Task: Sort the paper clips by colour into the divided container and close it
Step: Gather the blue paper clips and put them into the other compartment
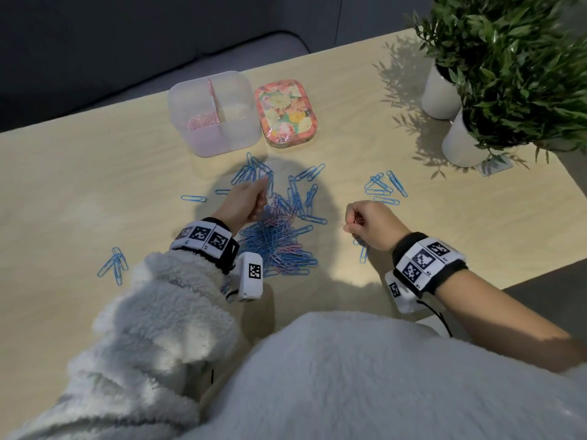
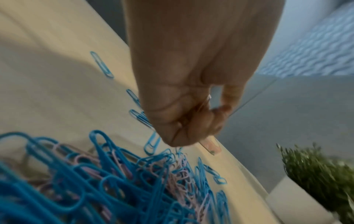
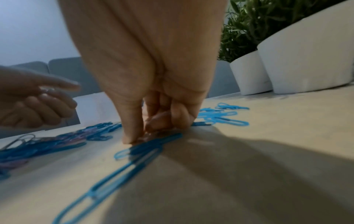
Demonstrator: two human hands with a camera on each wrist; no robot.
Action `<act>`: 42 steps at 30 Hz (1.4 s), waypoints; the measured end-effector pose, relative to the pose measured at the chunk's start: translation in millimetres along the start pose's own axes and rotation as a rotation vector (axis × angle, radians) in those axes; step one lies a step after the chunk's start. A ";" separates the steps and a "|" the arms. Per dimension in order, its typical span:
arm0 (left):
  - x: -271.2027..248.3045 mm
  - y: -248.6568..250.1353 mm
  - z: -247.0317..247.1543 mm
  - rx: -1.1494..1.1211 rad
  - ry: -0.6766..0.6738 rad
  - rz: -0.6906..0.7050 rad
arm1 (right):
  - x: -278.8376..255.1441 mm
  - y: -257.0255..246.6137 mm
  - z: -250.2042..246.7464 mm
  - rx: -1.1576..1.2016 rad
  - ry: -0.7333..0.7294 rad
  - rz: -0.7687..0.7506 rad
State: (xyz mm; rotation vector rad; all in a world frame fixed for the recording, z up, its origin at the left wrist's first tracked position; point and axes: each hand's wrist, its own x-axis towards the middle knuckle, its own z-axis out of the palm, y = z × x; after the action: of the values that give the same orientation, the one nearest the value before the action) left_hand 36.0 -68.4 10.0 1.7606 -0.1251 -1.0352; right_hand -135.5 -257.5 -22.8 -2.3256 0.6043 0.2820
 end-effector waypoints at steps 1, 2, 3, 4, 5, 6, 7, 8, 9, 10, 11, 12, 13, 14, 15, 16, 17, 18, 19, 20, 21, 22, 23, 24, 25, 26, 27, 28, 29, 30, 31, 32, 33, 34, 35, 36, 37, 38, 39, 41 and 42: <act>0.5 -3.3 -0.2 0.165 0.025 0.070 | 0.5 -2.3 -1.1 -0.060 -0.034 -0.010; 1.5 -6.5 -0.1 0.341 0.057 0.140 | 0.8 -4.2 -2.0 -0.125 -0.059 -0.037; 2.6 -9.5 0.1 0.504 0.078 0.196 | 0.9 -6.1 -3.6 -0.186 -0.072 -0.072; 2.7 -11.7 1.4 0.648 0.095 0.227 | 0.6 -8.2 -5.1 -0.231 -0.078 -0.113; 2.6 -13.1 3.5 0.767 0.123 0.240 | 1.4 -9.6 -7.1 -0.250 -0.081 -0.143; 2.8 -14.7 5.9 0.854 0.164 0.245 | 3.4 -10.6 -9.0 -0.212 -0.080 -0.164; 2.4 -16.2 8.2 0.908 0.209 0.243 | 6.9 -12.7 -10.1 -0.101 -0.073 -0.164; 2.5 -17.7 10.0 0.939 0.251 0.235 | 11.1 -16.5 -10.3 0.069 -0.067 -0.142; 2.6 -18.9 11.6 0.957 0.281 0.231 | 15.9 -22.5 -10.0 0.266 -0.067 -0.102; 3.2 -20.0 12.7 0.966 0.294 0.220 | 21.4 -29.7 -7.4 0.471 -0.073 -0.047; 3.2 -20.8 13.4 0.968 0.294 0.210 | 26.2 -39.1 -4.4 0.644 -0.082 0.022; 2.8 -20.6 13.6 0.964 0.292 0.197 | 30.7 -48.7 -1.1 0.756 -0.088 0.065; 2.1 -20.3 13.5 0.959 0.291 0.191 | 34.9 -57.1 2.2 0.774 -0.100 0.079; 0.9 -20.3 12.8 0.953 0.290 0.186 | 37.7 -64.6 4.3 0.713 -0.114 0.045; -0.3 -20.1 11.9 0.947 0.290 0.185 | 39.8 -70.2 6.0 0.568 -0.123 -0.033; -1.4 -20.5 9.9 0.937 0.292 0.183 | 42.3 -73.9 8.8 0.397 -0.122 -0.150; -2.4 -20.7 7.2 0.922 0.299 0.180 | 44.2 -76.0 10.8 0.222 -0.136 -0.237; -3.2 -21.0 3.6 0.905 0.311 0.171 | 46.1 -76.4 12.7 0.071 -0.167 -0.305; -3.9 -21.0 -0.4 0.886 0.321 0.162 | 46.6 -76.9 13.7 -0.063 -0.198 -0.342; -4.3 -20.9 -4.5 0.864 0.327 0.157 | 47.4 -76.0 15.7 -0.175 -0.220 -0.376; -4.7 -20.6 -8.3 0.839 0.330 0.162 | 47.2 -76.7 16.6 -0.257 -0.225 -0.390; -4.9 -20.2 -12.0 0.811 0.331 0.172 | 47.5 -76.7 17.5 -0.323 -0.209 -0.412; -5.2 -19.7 -15.5 0.772 0.331 0.188 | 47.2 -77.0 18.0 -0.372 -0.206 -0.415; -4.6 -19.4 -19.3 0.713 0.321 0.201 | 46.7 -75.1 18.4 -0.401 -0.196 -0.417; -5.0 -17.9 -22.5 0.641 0.306 0.223 | 46.7 -71.8 18.6 -0.413 -0.199 -0.397; -5.0 -16.2 -26.0 0.561 0.289 0.245 | 46.1 -68.5 18.6 -0.399 -0.195 -0.391; -6.1 -12.8 -28.7 0.483 0.273 0.269 | 46.3 -64.0 18.4 -0.349 -0.187 -0.374; -7.6 -8.6 -31.4 0.412 0.268 0.289 | 46.2 -59.4 17.4 -0.256 -0.157 -0.352; -9.6 -3.6 -34.2 0.351 0.268 0.307 | 46.6 -57.1 14.6 -0.117 -0.134 -0.303; -11.4 1.4 -37.2 0.299 0.269 0.316 | 46.5 -59.1 9.6 0.066 -0.119 -0.230; -13.4 6.2 -39.6 0.260 0.269 0.313 | 47.3 -63.4 3.1 0.272 -0.121 -0.141; -14.5 9.9 -42.2 0.237 0.269 0.300 | 50.1 -70.2 -4.9 0.472 -0.126 -0.064; -15.3 12.6 -44.2 0.224 0.268 0.282 | 55.3 -79.4 -14.2 0.629 -0.139 0.008; -14.9 13.9 -46.7 0.206 0.269 0.260 | 62.3 -91.0 -24.1 0.741 -0.163 0.057; -14.8 14.0 -48.5 0.186 0.271 0.232 | 69.9 -104.8 -33.7 0.805 -0.188 0.077; -13.6 12.6 -50.3 0.159 0.274 0.199 | 78.2 -120.9 -42.5 0.845 -0.209 0.067; -12.9 10.7 -51.8 0.129 0.273 0.164 | 88.4 -137.3 -48.4 0.880 -0.216 0.048; -12.9 8.5 -53.1 0.096 0.270 0.131 | 97.5 -155.1 -52.3 0.918 -0.215 0.035; -13.4 6.1 -54.3 0.067 0.269 0.110 | 107.1 -172.5 -54.4 0.949 -0.205 0.037; -16.7 3.0 -57.1 0.048 0.278 0.098 | 124.9 -205.7 -53.4 0.961 -0.184 0.050; -18.7 1.2 -59.3 0.065 0.294 0.104 | 132.7 -219.9 -51.0 0.963 -0.194 0.060</act>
State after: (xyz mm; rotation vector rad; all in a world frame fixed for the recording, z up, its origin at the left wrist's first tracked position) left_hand 65.6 -16.4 26.9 1.9241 -0.0652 -0.6957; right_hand 90.5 -197.0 94.9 -1.3402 0.5460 0.1799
